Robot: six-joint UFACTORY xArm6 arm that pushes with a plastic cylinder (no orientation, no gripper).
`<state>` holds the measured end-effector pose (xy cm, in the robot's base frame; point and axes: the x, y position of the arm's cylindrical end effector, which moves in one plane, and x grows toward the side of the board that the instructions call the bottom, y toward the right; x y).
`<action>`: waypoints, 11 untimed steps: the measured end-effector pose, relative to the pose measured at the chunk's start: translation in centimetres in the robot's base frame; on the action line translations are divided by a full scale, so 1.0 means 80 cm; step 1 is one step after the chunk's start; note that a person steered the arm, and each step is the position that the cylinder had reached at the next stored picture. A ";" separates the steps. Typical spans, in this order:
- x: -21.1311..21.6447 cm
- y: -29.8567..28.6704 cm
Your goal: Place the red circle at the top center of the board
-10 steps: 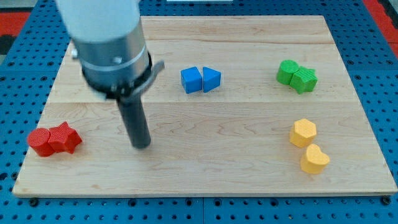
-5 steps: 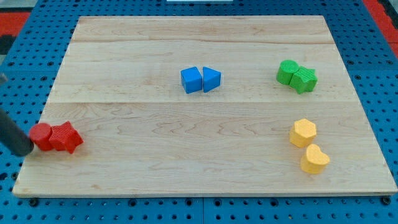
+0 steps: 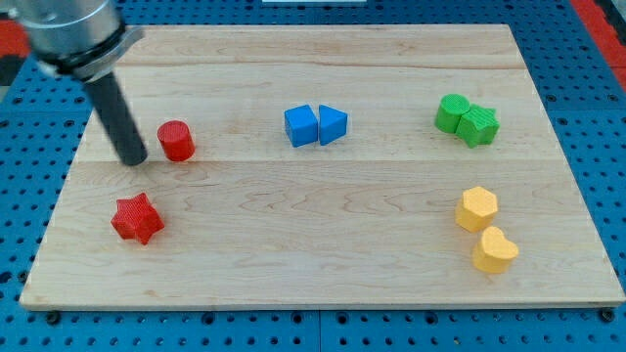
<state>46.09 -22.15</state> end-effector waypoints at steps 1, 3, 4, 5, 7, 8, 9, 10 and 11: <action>-0.046 0.049; -0.150 0.118; -0.103 0.086; -0.077 0.178; -0.230 0.275; -0.197 0.293; -0.159 0.212; -0.194 0.137; -0.180 0.253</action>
